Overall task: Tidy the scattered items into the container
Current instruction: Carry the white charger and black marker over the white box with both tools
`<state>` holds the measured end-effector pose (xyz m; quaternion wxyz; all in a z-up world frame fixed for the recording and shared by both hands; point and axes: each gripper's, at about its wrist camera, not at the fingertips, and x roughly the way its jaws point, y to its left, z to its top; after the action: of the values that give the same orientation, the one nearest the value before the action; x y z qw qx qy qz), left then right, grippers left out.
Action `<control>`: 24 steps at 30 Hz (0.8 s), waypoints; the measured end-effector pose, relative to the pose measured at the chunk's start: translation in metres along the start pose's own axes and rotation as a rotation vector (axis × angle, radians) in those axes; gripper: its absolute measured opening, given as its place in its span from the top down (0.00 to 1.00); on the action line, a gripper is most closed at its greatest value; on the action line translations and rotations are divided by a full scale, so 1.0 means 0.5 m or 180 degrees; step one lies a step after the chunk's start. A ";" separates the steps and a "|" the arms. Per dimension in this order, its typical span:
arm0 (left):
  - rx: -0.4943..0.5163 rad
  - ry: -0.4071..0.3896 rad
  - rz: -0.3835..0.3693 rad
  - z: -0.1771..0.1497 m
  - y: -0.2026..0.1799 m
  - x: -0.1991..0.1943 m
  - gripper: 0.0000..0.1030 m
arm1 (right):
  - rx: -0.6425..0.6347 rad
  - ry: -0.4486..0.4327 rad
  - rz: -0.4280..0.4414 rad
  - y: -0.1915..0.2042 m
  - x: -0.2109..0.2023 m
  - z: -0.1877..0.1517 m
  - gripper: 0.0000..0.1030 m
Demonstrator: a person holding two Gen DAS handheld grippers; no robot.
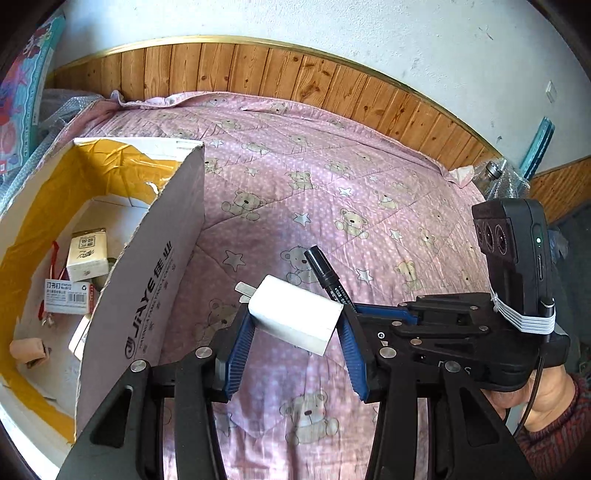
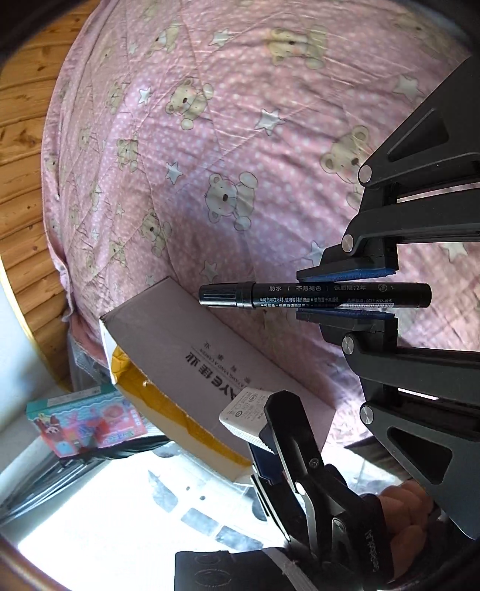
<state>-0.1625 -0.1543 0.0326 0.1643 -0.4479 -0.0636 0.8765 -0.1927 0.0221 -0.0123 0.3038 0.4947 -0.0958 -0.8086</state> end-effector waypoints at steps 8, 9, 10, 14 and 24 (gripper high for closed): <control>0.0058 -0.0138 0.0073 -0.037 -0.005 -0.091 0.54 | 0.0149 -0.0270 0.0088 0.096 -0.057 -0.058 0.87; 0.0061 -0.0155 0.0080 -0.041 -0.005 -0.101 0.54 | 0.0145 -0.0287 0.0085 0.107 -0.062 -0.063 0.87; 0.0063 -0.0172 0.0077 -0.045 -0.005 -0.111 0.54 | 0.0140 -0.0297 0.0095 0.118 -0.065 -0.067 0.87; 0.0072 -0.0256 0.0087 -0.062 -0.001 -0.154 0.54 | 0.0108 -0.0367 0.0081 0.161 -0.081 -0.086 0.87; -0.0008 -0.0416 0.0064 -0.102 0.039 -0.242 0.54 | 0.0145 -0.0514 0.0102 0.236 -0.108 -0.117 0.87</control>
<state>-0.0599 -0.2160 0.0902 0.1503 -0.3906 -0.0709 0.9054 -0.0780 -0.0318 0.0527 0.2966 0.4330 -0.1463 -0.8385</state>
